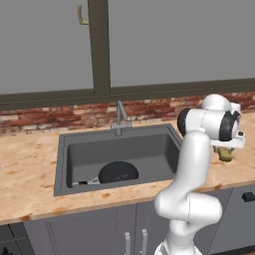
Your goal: Pick the pan and sponge and place them into the sink. Then turn on the water.
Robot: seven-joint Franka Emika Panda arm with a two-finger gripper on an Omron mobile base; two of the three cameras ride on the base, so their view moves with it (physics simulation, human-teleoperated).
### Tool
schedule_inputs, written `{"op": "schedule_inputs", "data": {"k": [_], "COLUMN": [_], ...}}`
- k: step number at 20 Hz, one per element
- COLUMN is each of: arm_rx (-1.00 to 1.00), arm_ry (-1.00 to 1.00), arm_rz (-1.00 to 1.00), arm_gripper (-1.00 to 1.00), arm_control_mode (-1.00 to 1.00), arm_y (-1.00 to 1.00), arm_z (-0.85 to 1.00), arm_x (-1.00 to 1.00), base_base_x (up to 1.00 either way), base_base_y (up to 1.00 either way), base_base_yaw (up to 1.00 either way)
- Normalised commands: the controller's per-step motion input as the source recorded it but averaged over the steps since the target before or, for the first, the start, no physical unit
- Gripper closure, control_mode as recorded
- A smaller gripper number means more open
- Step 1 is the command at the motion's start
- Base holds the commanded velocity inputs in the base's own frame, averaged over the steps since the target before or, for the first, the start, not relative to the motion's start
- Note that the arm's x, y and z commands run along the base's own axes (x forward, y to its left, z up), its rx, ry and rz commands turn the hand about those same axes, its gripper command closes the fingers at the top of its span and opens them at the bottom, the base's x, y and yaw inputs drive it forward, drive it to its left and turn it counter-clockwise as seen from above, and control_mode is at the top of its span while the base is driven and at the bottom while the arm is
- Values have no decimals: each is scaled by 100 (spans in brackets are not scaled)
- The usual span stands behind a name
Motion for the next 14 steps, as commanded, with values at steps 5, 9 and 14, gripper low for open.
{"op": "schedule_inputs", "data": {"k": [5,9,14], "arm_rx": [-1,-3,-3], "arm_ry": [-14,-14,-12], "arm_rz": [-3,-3,-2], "arm_gripper": [100,100,100], "arm_control_mode": [-100,-100,-100], "arm_y": [34,39,51], "arm_z": [23,24,19], "arm_x": [-12,-15,-10], "base_base_x": [0,0,0], "base_base_y": [0,0,0], "base_base_yaw": [0,0,0]}}
